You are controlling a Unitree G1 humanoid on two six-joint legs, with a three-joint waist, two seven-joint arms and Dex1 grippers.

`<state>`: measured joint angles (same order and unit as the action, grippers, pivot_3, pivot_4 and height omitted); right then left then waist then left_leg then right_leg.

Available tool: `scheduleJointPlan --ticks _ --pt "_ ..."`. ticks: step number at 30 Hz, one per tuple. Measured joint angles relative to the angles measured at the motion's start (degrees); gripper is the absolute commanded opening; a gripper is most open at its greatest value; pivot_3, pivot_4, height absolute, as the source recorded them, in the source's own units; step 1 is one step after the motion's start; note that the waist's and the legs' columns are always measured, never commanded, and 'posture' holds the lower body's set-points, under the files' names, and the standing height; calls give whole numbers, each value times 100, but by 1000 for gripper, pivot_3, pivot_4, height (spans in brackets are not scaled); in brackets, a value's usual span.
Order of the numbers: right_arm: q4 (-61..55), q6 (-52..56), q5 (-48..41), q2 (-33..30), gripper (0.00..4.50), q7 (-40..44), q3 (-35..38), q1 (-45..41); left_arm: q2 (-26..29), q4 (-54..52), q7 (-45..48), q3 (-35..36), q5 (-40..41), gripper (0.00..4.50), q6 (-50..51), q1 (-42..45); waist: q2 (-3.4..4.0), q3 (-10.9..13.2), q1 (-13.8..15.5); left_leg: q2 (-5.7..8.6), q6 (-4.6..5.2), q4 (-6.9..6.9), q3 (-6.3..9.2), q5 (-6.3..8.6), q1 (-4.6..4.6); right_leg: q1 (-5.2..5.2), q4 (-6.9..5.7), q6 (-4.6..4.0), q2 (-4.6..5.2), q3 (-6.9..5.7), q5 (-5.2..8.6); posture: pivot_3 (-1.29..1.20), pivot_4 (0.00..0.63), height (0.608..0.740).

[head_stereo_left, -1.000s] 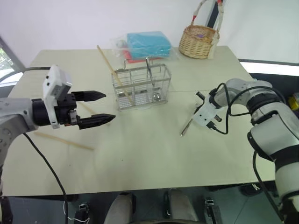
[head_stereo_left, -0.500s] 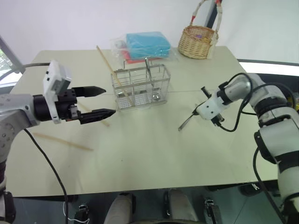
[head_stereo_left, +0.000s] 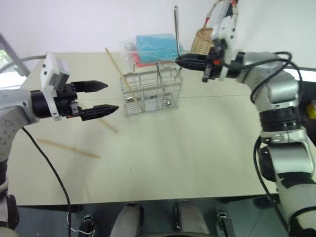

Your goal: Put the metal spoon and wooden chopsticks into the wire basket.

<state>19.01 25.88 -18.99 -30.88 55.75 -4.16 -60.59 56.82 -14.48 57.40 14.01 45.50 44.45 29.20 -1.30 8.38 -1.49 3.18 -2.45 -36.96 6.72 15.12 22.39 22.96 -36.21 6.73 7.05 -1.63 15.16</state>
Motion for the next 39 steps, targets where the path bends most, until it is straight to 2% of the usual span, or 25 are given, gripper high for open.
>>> scheduleJointPlan --ticks 9,10,11,12,16,23,31,35,37,39 --pt "796 -303 452 734 18 -836 -2 50 -247 267 -172 -43 -128 4500 -86 420 -3 -1 47 7 1 -1 -7 0 5 5 -5 9 -4 -1 -7 0 150 661" --pt "866 -313 488 770 643 -874 -3 53 -267 288 -208 -43 -129 4500 -93 455 -3 -1 45 6 1 -1 -7 0 5 4 -5 9 -6 -1 -7 0 150 661" --pt "958 -314 529 800 847 -935 -2 53 -279 310 -243 -42 -130 4500 -98 482 -3 -1 42 6 1 -2 -7 -1 4 2 -8 9 -6 -1 -7 0 150 661" --pt "1040 -309 549 818 1267 -984 -2 53 -280 315 -256 -42 -133 4500 -102 490 -4 -2 40 5 1 -3 -7 -1 3 2 -9 9 -8 -1 -7 0 150 661" --pt "1215 -308 705 848 3234 -1092 -3 53 -283 318 -292 -39 -137 4500 -103 490 -3 -1 34 3 0 -2 -7 -1 3 -8 -14 8 -13 0 -8 0 150 661" --pt "991 -22 565 723 3234 -916 103 48 -370 319 -601 86 -118 4500 -91 493 0 1 41 2 0 -2 -5 -1 3 -10 -13 8 -16 0 -8 0 150 661" --pt "-992 688 -658 -426 3234 688 551 44 -655 460 -1917 661 -12 4500 376 819 -8 -3 50 0 2 -1 -2 0 1 -23 -2 11 -16 -5 -9 0 150 661" --pt "-2026 1307 -1398 -1136 3234 1446 738 667 -917 543 -3364 1163 19 4500 1237 1253 -16 -6 76 -1 3 -2 6 1 -5 -36 1 17 -15 -9 -11 0 150 661" --pt "-2536 1473 -1615 -1375 3234 1621 781 1152 -1413 598 -4675 1648 -156 4500 2228 1637 -21 -9 89 -1 4 -3 8 1 -14 -48 2 24 -15 -9 -13 0 150 661" --pt "-2835 1552 -1732 -1388 3234 1620 771 1444 -1808 643 -5781 2037 -664 4500 3132 1858 -24 -10 68 1 4 -4 3 1 -19 -50 2 33 -16 -6 -16 0 150 661"
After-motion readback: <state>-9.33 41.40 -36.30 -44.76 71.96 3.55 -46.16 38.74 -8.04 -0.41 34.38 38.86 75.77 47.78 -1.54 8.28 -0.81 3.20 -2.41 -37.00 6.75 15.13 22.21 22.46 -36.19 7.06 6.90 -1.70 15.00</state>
